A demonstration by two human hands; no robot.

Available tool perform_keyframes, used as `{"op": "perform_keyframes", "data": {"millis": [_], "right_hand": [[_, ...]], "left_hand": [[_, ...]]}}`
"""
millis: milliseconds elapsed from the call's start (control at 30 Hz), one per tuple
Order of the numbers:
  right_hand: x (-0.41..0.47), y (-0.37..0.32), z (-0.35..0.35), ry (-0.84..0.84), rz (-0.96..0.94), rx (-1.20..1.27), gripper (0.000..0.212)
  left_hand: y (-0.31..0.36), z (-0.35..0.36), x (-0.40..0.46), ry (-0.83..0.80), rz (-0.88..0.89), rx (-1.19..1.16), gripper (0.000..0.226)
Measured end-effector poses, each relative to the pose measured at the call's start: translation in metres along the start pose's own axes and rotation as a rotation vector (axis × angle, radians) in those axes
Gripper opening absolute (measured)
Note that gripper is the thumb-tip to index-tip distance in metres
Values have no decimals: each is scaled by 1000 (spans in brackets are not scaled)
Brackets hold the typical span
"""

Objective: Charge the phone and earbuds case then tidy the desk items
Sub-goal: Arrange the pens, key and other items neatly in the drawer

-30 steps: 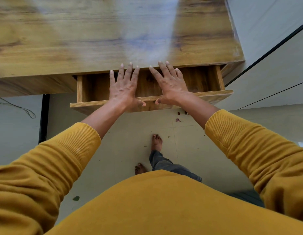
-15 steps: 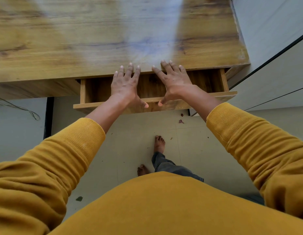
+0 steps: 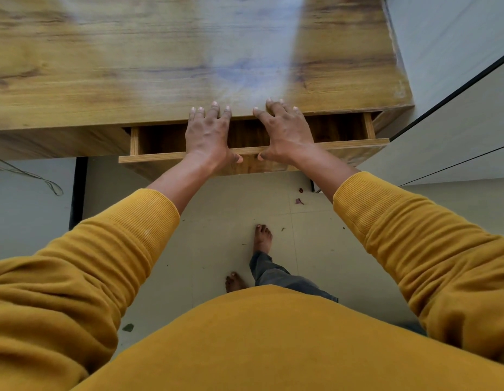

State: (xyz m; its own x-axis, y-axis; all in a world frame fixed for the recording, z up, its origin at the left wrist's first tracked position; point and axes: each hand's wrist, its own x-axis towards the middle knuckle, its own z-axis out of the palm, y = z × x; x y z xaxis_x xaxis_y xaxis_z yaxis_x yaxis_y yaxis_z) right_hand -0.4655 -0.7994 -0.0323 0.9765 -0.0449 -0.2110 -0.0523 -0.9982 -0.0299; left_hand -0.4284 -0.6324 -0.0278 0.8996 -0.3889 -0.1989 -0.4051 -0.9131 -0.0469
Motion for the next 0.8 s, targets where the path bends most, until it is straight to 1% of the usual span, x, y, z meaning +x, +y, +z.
{"op": "perform_keyframes", "data": {"millis": [167, 367, 500, 633, 800], "right_hand": [[1, 1, 3, 68, 15, 6, 99], [5, 4, 14, 214, 14, 17, 76], [11, 5, 19, 294, 32, 29, 64], [17, 6, 22, 361, 30, 28, 57], [26, 12, 28, 414, 15, 23, 53]], "left_hand": [[6, -6, 1, 17, -30, 16, 116], [9, -4, 5, 86, -45, 66, 102], [8, 1, 8, 153, -67, 49, 91], [6, 6, 12, 214, -72, 4, 81], [0, 13, 20, 254, -43, -38, 63]]}}
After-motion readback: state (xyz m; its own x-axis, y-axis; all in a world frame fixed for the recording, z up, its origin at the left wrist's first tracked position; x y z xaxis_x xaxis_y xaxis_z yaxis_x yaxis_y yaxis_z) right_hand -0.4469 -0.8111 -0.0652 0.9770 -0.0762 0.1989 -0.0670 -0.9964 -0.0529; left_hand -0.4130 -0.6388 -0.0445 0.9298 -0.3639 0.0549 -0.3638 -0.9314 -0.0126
